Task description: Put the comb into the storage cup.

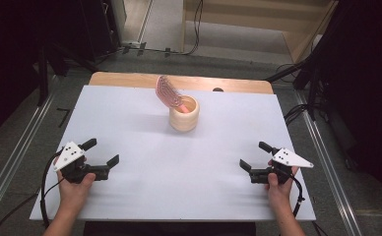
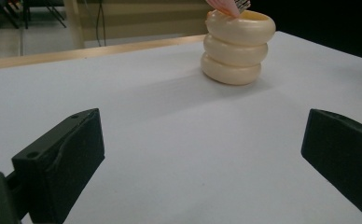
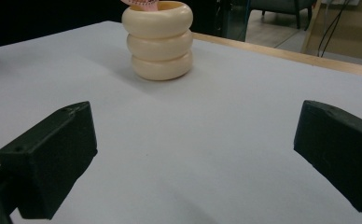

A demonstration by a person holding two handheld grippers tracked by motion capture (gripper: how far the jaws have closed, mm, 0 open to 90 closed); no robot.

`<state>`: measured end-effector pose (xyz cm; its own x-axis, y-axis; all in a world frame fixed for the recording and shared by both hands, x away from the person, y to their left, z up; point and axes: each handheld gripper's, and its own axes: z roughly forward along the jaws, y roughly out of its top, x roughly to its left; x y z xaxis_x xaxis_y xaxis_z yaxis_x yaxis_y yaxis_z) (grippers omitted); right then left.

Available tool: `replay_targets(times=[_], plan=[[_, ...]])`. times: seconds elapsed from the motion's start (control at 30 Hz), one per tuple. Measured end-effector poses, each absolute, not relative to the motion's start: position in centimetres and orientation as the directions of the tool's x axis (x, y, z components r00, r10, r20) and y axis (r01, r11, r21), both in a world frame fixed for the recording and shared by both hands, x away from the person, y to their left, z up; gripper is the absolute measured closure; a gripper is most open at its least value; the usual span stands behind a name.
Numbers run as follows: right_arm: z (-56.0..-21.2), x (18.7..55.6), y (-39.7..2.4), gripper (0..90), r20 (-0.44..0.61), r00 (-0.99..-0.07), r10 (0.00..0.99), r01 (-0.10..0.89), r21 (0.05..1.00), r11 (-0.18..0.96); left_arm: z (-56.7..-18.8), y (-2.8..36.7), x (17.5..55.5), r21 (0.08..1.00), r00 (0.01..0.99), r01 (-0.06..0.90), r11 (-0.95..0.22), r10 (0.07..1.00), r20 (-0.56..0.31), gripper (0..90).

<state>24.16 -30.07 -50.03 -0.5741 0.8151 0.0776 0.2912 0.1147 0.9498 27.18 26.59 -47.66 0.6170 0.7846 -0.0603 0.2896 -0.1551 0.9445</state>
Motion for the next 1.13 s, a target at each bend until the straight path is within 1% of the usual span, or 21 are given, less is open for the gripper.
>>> replay_targets(times=[0.23, 0.37, 0.53, 0.63, 1.13], plan=[[-50.0, 24.2, -30.1, 0.0, 0.078, -0.57, 0.818, 0.291, 0.95, 0.113, -47.9, 27.4, 26.5, 0.942, 0.604, 0.294, -0.162, 0.795, -0.052, 0.0], [-50.0, 24.1, -30.2, 0.0, 0.082, -0.566, 0.82, 0.296, 0.949, 0.11, -47.9, 27.7, 26.3, 0.944, 0.597, 0.28, -0.173, 0.801, -0.03, 0.0], [-50.1, 24.1, -30.2, 0.0, 0.079, -0.567, 0.82, 0.296, 0.948, 0.113, -48.0, 28.3, 26.4, 0.95, 0.588, 0.272, -0.153, 0.808, -0.038, 0.0], [-50.2, 24.2, -30.1, 0.0, 0.074, -0.567, 0.82, 0.297, 0.947, 0.12, -48.4, 28.5, 26.5, 0.949, 0.588, 0.284, -0.139, 0.807, -0.058, 0.0], [-50.4, 24.3, -30.1, 0.0, 0.068, -0.563, 0.824, 0.303, 0.944, 0.129, -48.5, 28.6, 26.4, 0.95, 0.6, 0.281, -0.137, 0.798, -0.062, 0.0]])
